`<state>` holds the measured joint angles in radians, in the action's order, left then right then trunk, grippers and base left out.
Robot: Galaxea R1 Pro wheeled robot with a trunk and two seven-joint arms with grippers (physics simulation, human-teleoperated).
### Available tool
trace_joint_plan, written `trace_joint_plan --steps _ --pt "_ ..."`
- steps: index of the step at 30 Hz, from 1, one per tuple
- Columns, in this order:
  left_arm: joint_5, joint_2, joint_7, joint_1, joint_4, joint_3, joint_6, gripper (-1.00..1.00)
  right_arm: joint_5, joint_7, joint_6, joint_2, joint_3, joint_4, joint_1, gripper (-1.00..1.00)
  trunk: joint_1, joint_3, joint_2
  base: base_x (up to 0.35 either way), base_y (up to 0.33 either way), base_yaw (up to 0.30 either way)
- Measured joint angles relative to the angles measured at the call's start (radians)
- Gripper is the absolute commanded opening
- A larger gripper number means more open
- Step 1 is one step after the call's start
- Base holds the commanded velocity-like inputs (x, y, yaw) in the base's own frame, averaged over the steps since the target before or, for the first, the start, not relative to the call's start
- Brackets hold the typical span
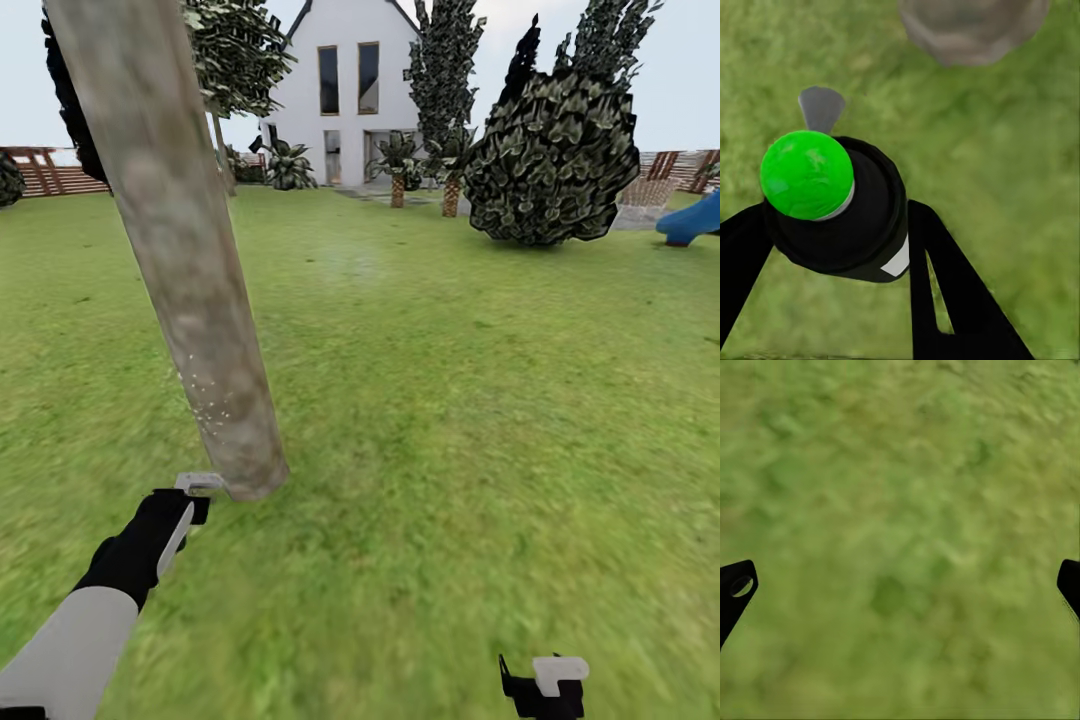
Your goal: In the garden, pick up the pesticide atomizer on the floor and spray pesticide onto both trees until each tree trunk is fully covered.
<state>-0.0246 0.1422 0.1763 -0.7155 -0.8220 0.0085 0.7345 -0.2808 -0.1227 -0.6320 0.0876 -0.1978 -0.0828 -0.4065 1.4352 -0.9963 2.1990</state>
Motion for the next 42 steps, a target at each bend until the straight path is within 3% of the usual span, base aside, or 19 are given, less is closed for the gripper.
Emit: trace_joint_plan --steps 2,4,6,11,13,20,28,38,42 --pt "0.001 0.042 0.0 0.0 0.002 0.002 -0.001 -1.0 0.0 0.0 0.0 0.0 0.0 0.0 0.0 1.0 0.0 0.0 0.0 0.197 -0.23 0.278" --pt "0.011 0.065 0.0 0.001 0.014 0.001 -0.003 -1.0 0.0 0.0 0.0 0.0 0.0 0.0 0.0 1.0 0.0 0.0 0.0 0.197 -0.23 0.278" --pt "0.021 0.059 0.001 0.001 0.026 -0.001 -0.004 -1.0 0.0 0.0 0.0 0.0 0.0 0.0 0.0 1.0 0.0 0.0 0.0 0.196 -0.23 0.272" --pt "0.028 0.01 0.0 0.001 0.028 -0.004 -0.008 -1.0 0.0 0.0 0.0 0.0 0.0 0.0 0.0 1.0 0.0 0.0 0.0 0.192 -0.23 0.219" --pt "0.017 -0.008 0.0 0.001 0.029 -0.005 -0.061 -1.0 0.0 0.0 0.0 0.0 0.0 0.0 0.0 1.0 0.0 0.0 0.0 0.191 -0.23 0.059" --pt "0.021 -0.004 0.002 0.004 0.11 0.001 -0.216 -1.0 0.0 -0.002 0.0 0.0 0.0 0.0 0.0 1.0 0.0 0.0 0.0 0.183 -0.23 0.005" --pt "0.028 -0.012 0.002 0.004 0.109 0.001 -0.222 -1.0 0.0 -0.002 0.0 0.0 0.0 0.0 0.0 1.0 0.0 0.0 0.0 0.092 -0.257 0.001" --pt "0.022 -0.006 0.015 0.004 0.112 0.006 -0.222 -1.0 0.0 -0.002 0.0 -0.003 0.001 0.0 0.0 1.0 0.0 0.0 0.0 0.0 -0.274 0.257" --pt "0.025 -0.007 0.016 0.004 0.112 0.046 -0.239 -1.0 0.0 -0.002 0.0 -0.005 0.001 0.0 0.0 1.0 0.0 0.0 0.0 0.012 -0.274 0.278"
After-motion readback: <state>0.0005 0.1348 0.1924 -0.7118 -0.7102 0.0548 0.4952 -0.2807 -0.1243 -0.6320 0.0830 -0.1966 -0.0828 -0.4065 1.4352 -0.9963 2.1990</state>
